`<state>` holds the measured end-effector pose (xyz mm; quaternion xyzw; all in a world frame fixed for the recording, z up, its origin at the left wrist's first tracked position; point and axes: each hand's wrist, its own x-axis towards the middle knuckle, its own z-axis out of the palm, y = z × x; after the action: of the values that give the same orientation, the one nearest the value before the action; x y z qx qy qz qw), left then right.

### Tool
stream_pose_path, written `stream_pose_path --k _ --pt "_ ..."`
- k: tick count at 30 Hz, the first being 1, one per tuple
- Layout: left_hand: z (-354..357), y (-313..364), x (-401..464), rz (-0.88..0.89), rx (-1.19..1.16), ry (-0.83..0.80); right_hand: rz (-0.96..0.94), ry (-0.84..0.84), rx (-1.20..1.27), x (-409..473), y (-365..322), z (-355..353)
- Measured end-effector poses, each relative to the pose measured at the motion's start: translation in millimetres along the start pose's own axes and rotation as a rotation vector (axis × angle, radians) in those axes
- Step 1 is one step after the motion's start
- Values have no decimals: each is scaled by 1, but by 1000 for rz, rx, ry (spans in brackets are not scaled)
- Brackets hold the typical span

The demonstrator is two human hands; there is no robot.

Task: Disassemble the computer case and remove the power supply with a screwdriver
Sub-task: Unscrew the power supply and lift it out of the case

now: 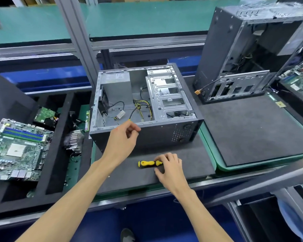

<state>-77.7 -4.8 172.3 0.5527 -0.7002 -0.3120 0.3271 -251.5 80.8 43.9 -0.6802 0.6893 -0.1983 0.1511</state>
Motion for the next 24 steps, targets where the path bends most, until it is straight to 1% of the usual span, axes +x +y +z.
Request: stream_pose_path --k 7,10,12,18,21,24 --pt "1 23 26 38 32 -37 -59 271 357 17 -21 -64" --pt "3 31 48 52 56 -75 -39 368 582 37 -39 -95" --pt "6 35 67 73 47 -95 27 414 750 52 -49 -111" --pt "19 37 136 167 62 -166 311 510 1249 112 -58 -138" --pt "31 33 168 204 116 -223 459 483 1552 136 -55 -143" --pt "43 31 191 250 182 -285 521 478 1733 153 -49 -142"
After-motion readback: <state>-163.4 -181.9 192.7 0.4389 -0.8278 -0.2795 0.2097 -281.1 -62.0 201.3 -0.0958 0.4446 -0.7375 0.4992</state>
